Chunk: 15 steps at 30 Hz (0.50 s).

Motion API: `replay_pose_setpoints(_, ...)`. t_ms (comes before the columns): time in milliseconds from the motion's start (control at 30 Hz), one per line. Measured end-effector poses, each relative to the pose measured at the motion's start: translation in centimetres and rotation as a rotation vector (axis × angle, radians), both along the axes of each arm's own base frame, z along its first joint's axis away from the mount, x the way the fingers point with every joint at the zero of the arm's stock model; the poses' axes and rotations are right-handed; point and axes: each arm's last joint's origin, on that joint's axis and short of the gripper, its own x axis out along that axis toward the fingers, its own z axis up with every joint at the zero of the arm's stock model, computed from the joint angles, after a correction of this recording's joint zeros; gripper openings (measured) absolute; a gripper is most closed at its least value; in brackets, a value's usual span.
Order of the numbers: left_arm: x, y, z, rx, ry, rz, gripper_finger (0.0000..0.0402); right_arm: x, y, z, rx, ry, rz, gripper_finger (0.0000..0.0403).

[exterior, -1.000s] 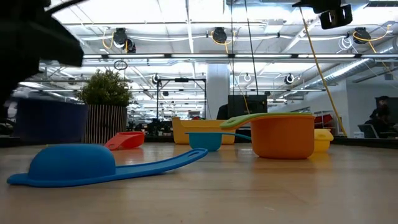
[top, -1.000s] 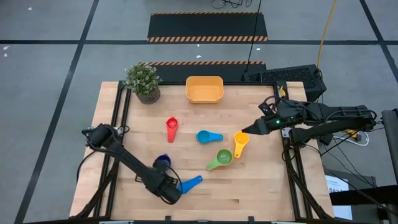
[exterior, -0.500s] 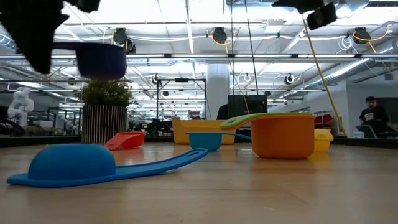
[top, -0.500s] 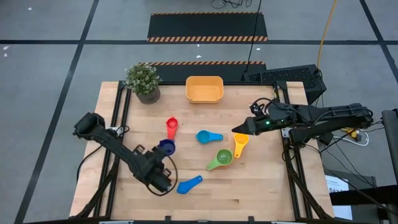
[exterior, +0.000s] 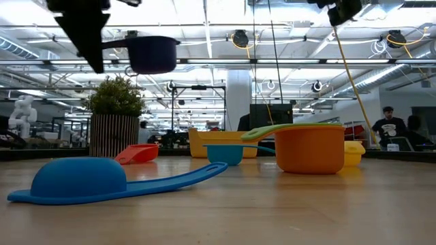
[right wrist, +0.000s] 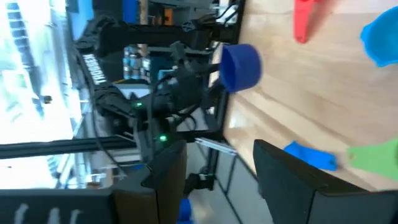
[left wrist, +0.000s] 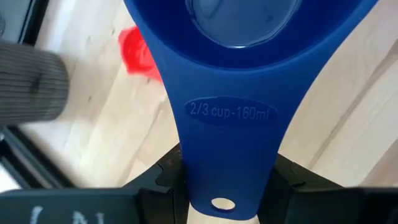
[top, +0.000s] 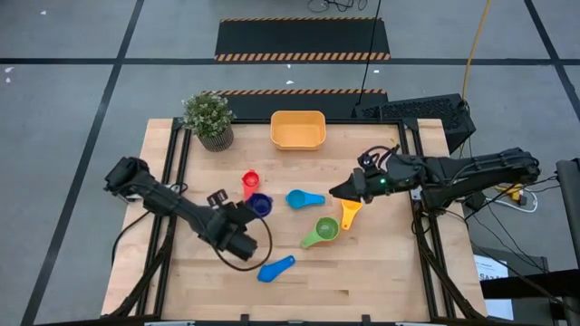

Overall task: Nest measuring cups in basket
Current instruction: Stack the dark blue measuring cup on top of the green measuring cup

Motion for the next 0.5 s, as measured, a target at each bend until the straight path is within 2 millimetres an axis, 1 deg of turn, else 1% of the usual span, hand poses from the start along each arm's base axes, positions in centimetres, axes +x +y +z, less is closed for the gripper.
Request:
replay_pose_setpoints(100, 0.9, 0.6, 0.0, -0.020, -0.036, -0.009, 0.0132, -0.1, -0.3, 0.8, -0.009, -0.003, -0.008, 0.0180)
replay_pose_setpoints(233, 2.2, 1.2, 0.1, -0.059, -0.117, 0.007, 0.0127, -0.2, -1.3, 1.6, -0.048, -0.005, -0.040, 0.0180)
replay_pose_setpoints(367, 3.6, 2.1, 1.1, -0.094, -0.204, 0.018, 0.0128, -0.4, -2.9, 1.5, -0.040, 0.016, -0.022, 0.0180)
replay_pose_setpoints(500, 5.0, 3.3, 2.2, -0.096, -0.303, 0.042, 0.0136, -0.7, -4.4, 1.2, -0.014, 0.053, 0.052, 0.0181)
